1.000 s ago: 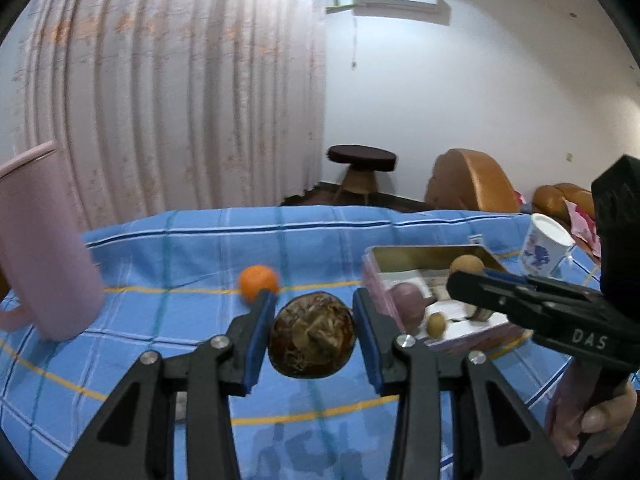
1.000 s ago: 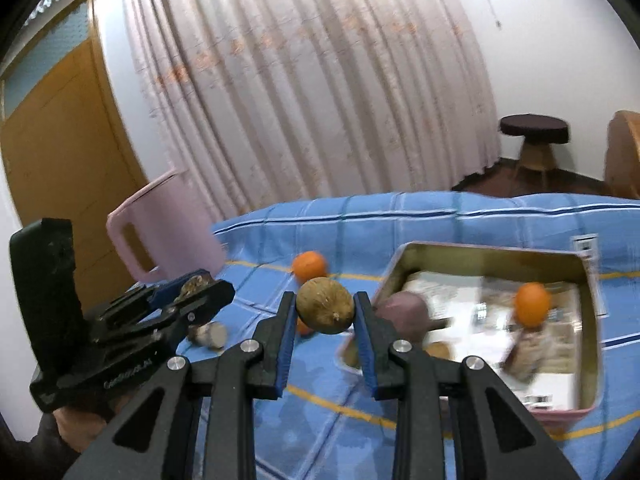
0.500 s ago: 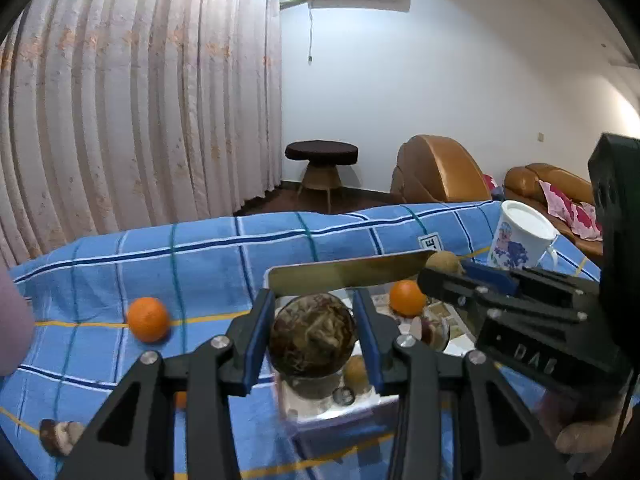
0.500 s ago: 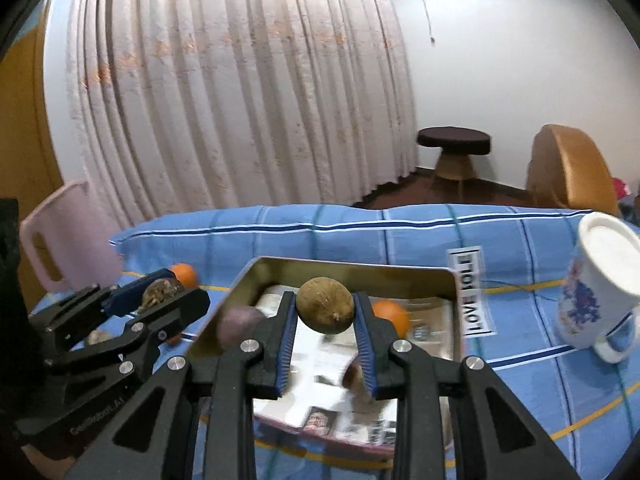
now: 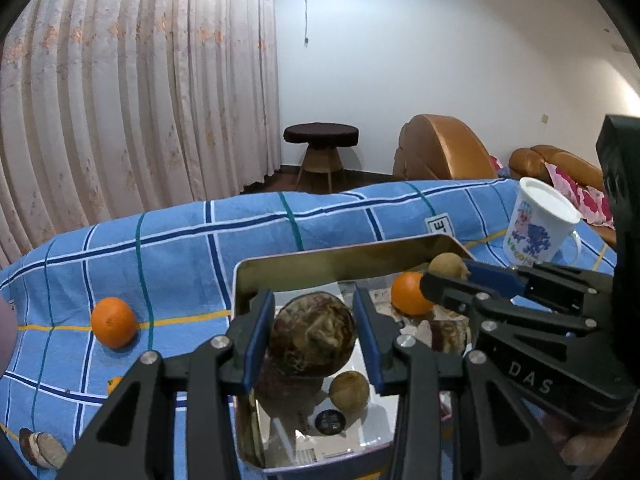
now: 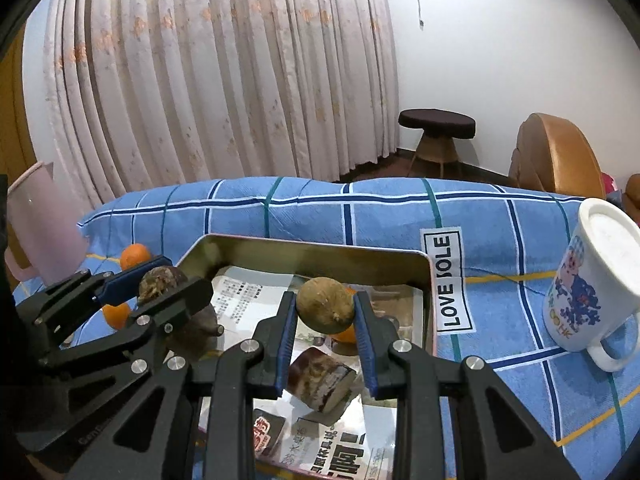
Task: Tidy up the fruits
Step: 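Carry the potato and dark brown fruit into the pink tin and open both tools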
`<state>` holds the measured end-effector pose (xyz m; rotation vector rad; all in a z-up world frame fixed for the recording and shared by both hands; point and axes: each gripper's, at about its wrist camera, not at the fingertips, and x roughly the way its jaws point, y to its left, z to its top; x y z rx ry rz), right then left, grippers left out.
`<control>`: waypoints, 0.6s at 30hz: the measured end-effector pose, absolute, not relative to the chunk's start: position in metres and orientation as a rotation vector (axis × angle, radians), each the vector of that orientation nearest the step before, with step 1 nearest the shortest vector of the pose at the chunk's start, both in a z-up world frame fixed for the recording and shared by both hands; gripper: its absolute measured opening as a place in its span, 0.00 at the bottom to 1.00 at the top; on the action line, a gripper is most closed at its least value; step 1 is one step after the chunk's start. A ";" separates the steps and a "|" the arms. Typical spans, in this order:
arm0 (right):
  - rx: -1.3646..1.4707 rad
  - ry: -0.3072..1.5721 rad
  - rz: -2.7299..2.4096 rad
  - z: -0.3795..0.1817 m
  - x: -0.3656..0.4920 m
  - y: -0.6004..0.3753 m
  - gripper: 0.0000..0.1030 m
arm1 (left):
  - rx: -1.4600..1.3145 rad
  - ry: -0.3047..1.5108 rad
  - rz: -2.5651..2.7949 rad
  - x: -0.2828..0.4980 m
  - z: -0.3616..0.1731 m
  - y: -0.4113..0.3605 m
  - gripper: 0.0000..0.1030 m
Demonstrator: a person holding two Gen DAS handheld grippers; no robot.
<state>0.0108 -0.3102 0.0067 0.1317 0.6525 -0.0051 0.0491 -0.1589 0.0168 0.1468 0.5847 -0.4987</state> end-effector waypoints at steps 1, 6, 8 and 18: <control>0.131 0.656 -0.005 0.006 0.012 -0.311 0.30 | 0.149 0.588 -0.498 0.050 0.016 -0.159 0.41; 0.118 0.674 0.003 0.001 0.017 -0.305 0.30 | 0.170 0.580 -0.485 0.050 0.011 -0.163 0.41; 0.108 0.680 0.004 -0.001 0.017 -0.302 0.30 | 0.181 0.574 -0.480 0.050 0.011 -0.164 0.41; 0.078 0.685 0.003 -0.003 0.018 -0.296 0.30 | 0.160 0.575 -0.478 0.051 0.010 -0.162 0.41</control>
